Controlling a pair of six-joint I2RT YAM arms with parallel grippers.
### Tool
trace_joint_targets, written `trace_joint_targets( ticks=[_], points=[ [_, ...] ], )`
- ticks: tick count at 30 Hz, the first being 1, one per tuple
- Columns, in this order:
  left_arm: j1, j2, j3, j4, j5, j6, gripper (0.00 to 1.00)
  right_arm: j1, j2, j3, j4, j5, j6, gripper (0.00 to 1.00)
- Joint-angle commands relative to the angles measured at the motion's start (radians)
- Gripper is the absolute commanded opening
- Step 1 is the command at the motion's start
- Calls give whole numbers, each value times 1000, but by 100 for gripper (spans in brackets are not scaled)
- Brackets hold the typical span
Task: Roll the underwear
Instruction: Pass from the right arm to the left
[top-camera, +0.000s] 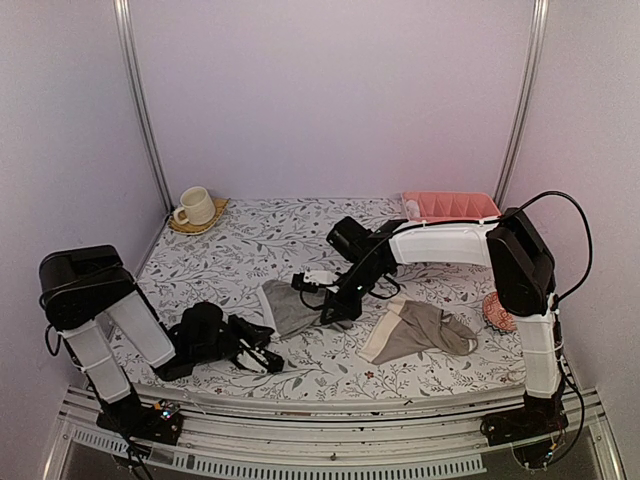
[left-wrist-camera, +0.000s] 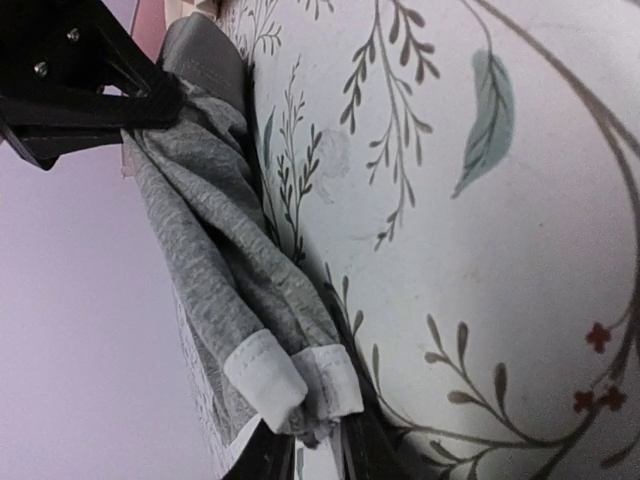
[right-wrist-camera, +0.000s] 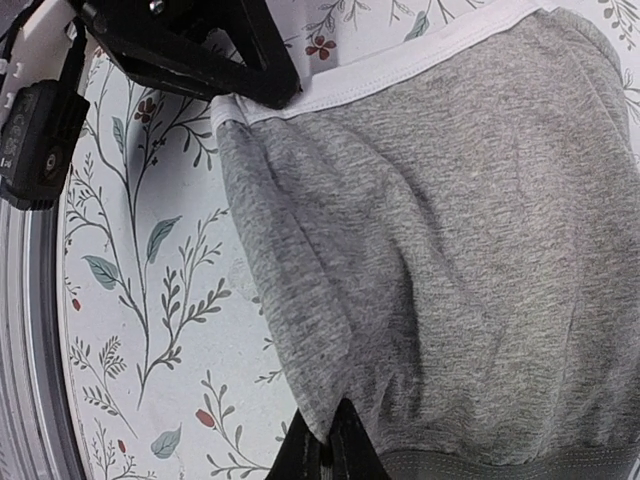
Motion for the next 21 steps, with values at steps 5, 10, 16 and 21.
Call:
trace_joint_targets(
  ticks=[5, 10, 16, 21],
  points=[
    [11, -150, 115, -461, 82, -202, 5, 4, 7, -24, 32, 96, 12, 25],
    [30, -188, 180, -604, 114, -275, 0, 33, -52, -120, 112, 203, 27, 48],
    [55, -218, 223, -708, 151, -315, 0, 84, -114, -240, 208, 376, 81, 57],
    [86, -241, 258, -788, 207, -348, 0, 139, -144, -353, 297, 583, 111, 62]
  ],
)
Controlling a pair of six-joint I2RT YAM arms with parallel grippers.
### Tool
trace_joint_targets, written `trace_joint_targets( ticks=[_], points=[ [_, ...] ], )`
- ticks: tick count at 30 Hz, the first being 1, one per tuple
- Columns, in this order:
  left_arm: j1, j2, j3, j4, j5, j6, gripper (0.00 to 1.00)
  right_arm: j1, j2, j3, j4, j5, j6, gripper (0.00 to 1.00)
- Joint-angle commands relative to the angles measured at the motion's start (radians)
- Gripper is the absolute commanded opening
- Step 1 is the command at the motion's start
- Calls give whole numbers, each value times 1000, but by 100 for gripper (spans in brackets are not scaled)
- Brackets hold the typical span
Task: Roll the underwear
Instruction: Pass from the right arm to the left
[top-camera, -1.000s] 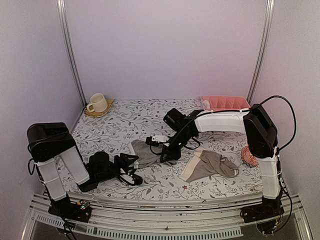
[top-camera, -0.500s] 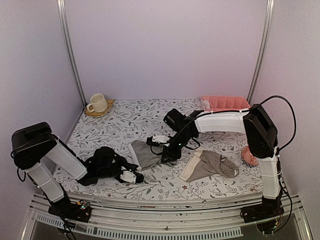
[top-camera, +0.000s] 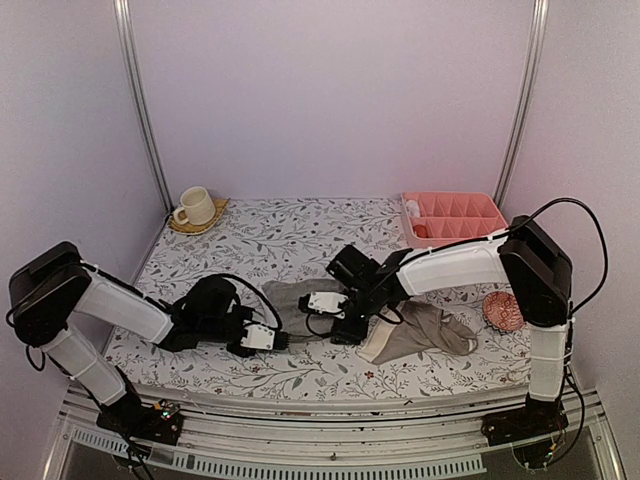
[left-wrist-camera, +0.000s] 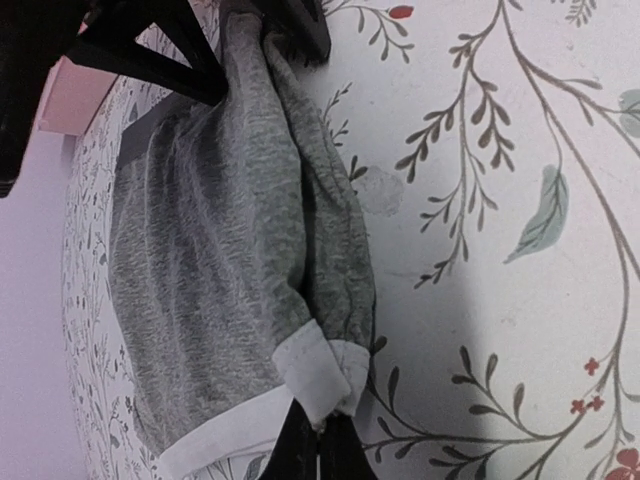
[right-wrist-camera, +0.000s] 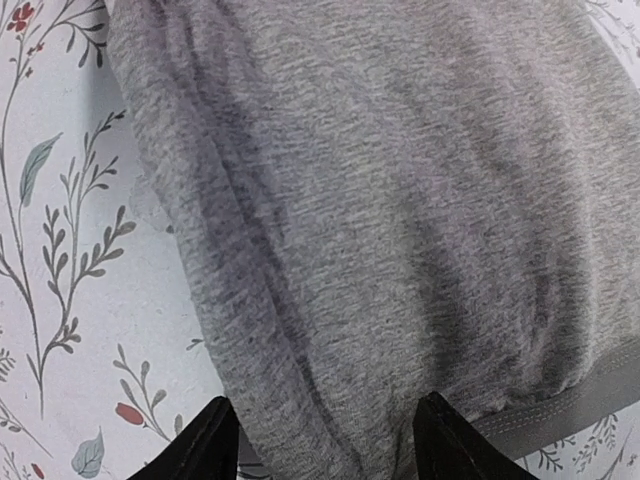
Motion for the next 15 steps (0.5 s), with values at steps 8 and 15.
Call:
trace_joint_targets(
  ticks=[8, 15],
  points=[
    [85, -40, 127, -253, 176, -118, 0, 115, -64, -232, 239, 480, 12, 66],
    [143, -19, 227, -373, 262, -179, 0, 135, -61, -271, 290, 547, -10, 66]
  ],
)
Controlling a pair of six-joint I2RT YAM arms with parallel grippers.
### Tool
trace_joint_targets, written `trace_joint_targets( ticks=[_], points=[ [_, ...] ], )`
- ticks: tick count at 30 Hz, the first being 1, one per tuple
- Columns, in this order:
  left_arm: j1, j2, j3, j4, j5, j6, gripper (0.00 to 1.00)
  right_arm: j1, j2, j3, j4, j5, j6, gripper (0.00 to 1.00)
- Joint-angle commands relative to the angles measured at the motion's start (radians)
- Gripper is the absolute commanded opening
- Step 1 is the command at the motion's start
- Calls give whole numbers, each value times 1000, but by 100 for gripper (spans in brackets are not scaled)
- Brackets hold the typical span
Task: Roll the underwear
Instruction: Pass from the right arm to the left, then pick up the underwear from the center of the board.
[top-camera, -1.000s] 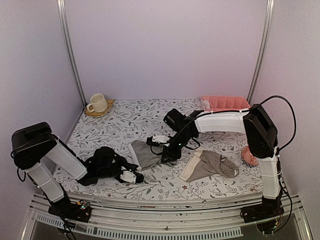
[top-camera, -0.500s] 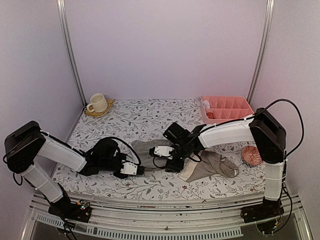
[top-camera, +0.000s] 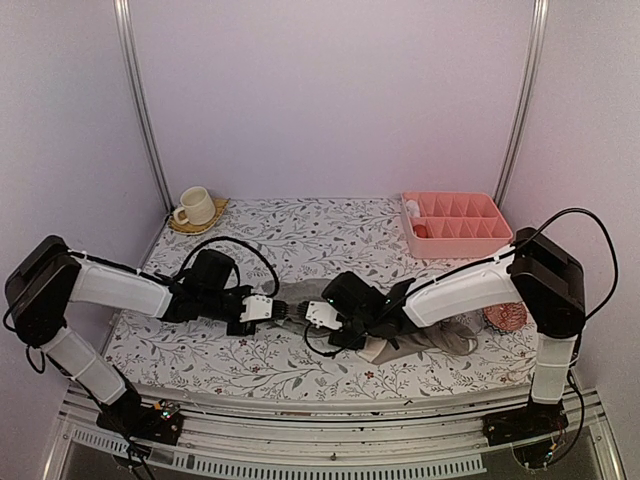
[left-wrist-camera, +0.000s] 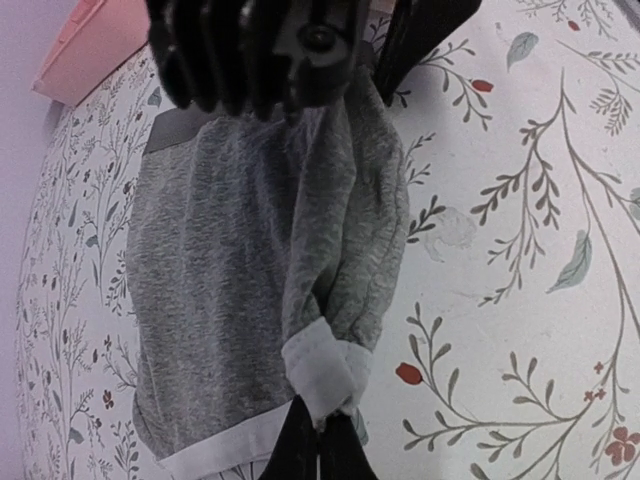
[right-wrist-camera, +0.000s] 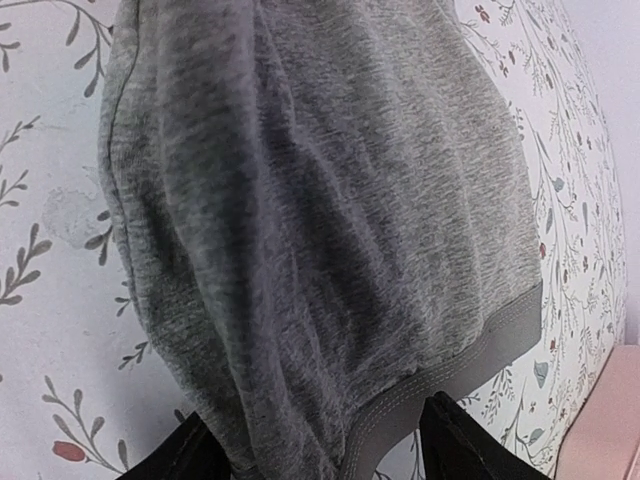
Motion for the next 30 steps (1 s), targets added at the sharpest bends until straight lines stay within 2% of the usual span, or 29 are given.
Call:
trace_joint_targets(
  ticks=[1, 7, 15, 17, 23, 25, 30],
  points=[
    [41, 2, 62, -110, 94, -61, 0, 6, 40, -60, -28, 113, -22, 66],
    [80, 17, 125, -182, 154, -92, 0, 21, 62, -76, -22, 187, -13, 66],
    [110, 38, 154, -221, 193, -99, 0, 34, 53, -92, 7, 187, -36, 60],
    [113, 43, 157, -226, 195, -98, 0, 36, 50, -94, 14, 188, -42, 52],
    [127, 32, 152, -241, 201, -83, 0, 37, 20, -85, -38, 107, -55, 10],
    [130, 24, 146, -249, 199, -76, 0, 36, 6, -70, -64, 62, -59, 4],
    [132, -19, 112, -275, 193, -49, 0, 35, -10, -7, -165, -53, -75, 3]
  ],
)
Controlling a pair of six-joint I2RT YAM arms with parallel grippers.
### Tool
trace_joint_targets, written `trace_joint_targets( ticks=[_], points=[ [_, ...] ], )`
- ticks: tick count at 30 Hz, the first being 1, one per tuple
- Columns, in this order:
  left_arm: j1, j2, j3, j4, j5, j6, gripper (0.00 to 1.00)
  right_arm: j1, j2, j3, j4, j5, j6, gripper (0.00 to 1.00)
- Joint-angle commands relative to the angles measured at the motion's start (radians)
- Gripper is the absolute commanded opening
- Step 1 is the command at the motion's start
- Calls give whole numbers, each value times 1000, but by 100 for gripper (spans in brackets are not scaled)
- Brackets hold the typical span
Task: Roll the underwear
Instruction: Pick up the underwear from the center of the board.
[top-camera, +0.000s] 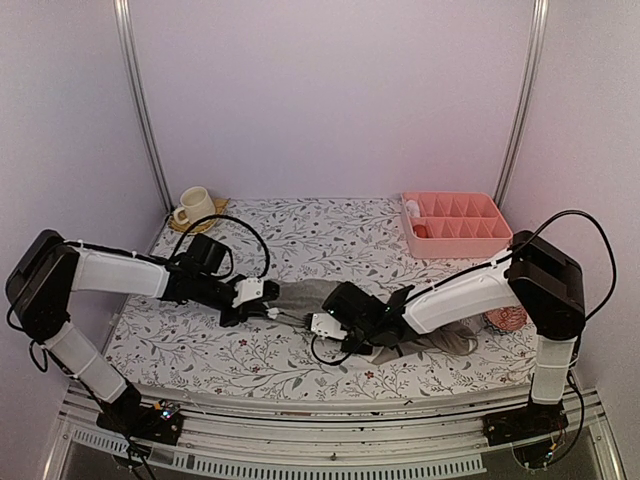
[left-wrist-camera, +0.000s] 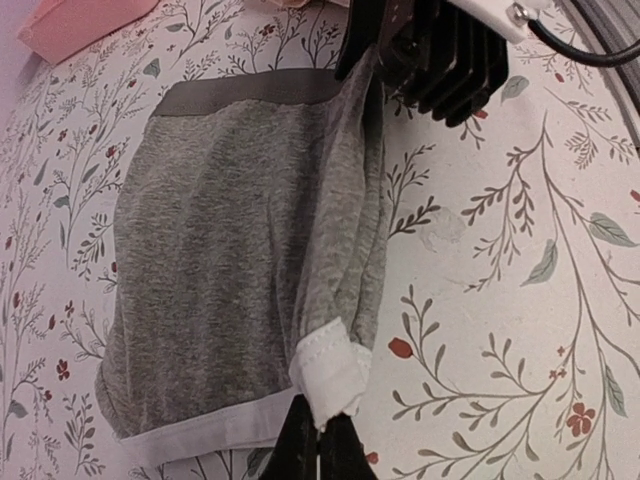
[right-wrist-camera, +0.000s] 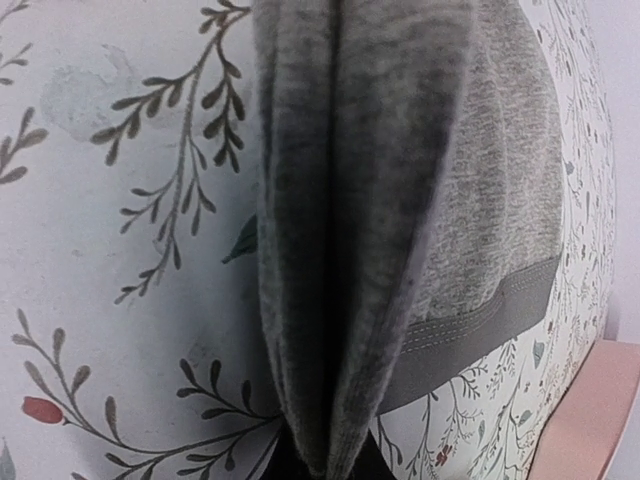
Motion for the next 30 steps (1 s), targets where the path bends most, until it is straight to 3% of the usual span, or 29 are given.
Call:
trace_joint_targets(
  ticks=[1, 13, 30],
  points=[
    [10, -54, -29, -47, 11, 32, 0, 1, -12, 51, -172, -162, -17, 3],
    [36, -87, -48, -127, 27, 82, 0, -103, 75, 348, -516, -472, 2, 3],
    [121, 52, 141, -201, 64, 50, 0, -201, 263, 697, -852, -591, -92, 8]
  ],
)
